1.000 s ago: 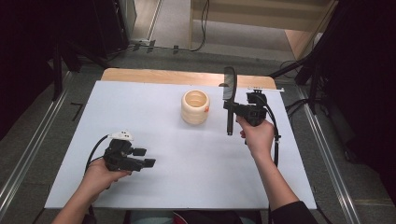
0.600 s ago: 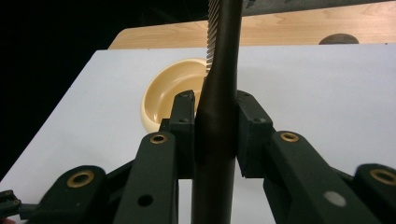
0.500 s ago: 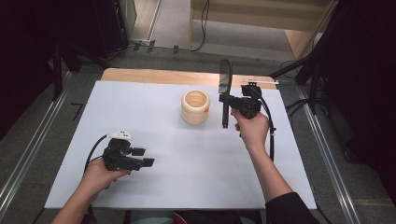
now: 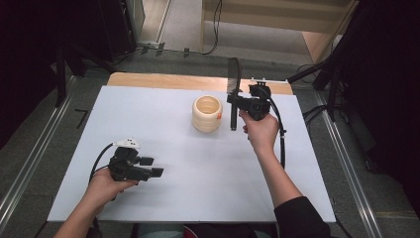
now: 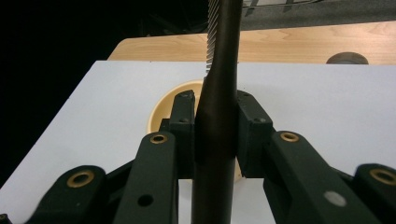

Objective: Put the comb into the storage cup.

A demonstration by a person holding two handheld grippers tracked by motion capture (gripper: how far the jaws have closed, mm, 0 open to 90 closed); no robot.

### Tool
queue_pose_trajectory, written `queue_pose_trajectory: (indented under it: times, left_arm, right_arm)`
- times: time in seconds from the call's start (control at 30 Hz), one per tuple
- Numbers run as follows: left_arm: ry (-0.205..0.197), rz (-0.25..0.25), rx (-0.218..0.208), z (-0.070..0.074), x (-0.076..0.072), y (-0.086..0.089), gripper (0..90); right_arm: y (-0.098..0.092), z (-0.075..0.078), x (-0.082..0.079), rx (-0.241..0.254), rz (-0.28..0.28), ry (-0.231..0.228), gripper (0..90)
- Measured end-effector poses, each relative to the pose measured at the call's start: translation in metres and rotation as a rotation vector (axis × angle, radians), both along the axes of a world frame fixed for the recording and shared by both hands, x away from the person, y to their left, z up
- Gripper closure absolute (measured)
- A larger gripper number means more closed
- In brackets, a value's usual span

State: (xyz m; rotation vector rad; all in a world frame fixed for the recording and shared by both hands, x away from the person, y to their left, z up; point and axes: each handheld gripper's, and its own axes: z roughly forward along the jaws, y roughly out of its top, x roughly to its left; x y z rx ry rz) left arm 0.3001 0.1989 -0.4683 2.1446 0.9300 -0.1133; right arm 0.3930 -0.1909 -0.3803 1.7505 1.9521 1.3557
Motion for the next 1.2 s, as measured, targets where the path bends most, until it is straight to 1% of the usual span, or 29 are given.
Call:
queue_pose_trajectory:
  times: [0.13, 0.37, 0.57, 0.7, 0.77, 1.0, 1.13, 1.2]
  left_arm:
    - [0.0, -0.001, 0.0, 0.0, 0.0, 0.0, 33.2]
    - [0.003, -0.002, -0.001, 0.0, 0.0, 0.0, 33.2]
    - [0.002, -0.004, -0.001, 0.0, 0.0, 0.001, 33.2]
    - [0.003, -0.004, -0.002, 0.0, 0.0, 0.001, 33.2]
    - [0.004, -0.005, 0.0, 0.0, 0.0, 0.001, 33.2]
    - [0.005, -0.003, -0.001, 0.0, 0.0, 0.001, 33.2]
    - [0.007, -0.006, -0.001, 0.0, 0.0, 0.001, 33.2]
    - [0.008, -0.006, -0.001, 0.0, 0.0, 0.001, 33.2]
  right_arm:
    - [0.006, 0.0, 0.004, -0.003, 0.002, 0.0, 69.9]
    - [0.016, 0.001, 0.008, -0.006, -0.005, -0.033, 69.9]
    - [0.026, 0.001, 0.016, -0.027, -0.009, -0.045, 69.9]
    - [0.03, 0.002, 0.021, -0.033, -0.01, -0.053, 69.9]
    - [0.033, 0.004, 0.024, -0.044, -0.014, -0.056, 69.9]
    - [0.037, 0.006, 0.033, -0.039, -0.026, -0.064, 69.9]
    - [0.039, 0.008, 0.038, -0.044, -0.028, -0.068, 69.9]
    - [0.039, 0.009, 0.04, -0.031, -0.029, -0.074, 69.8]
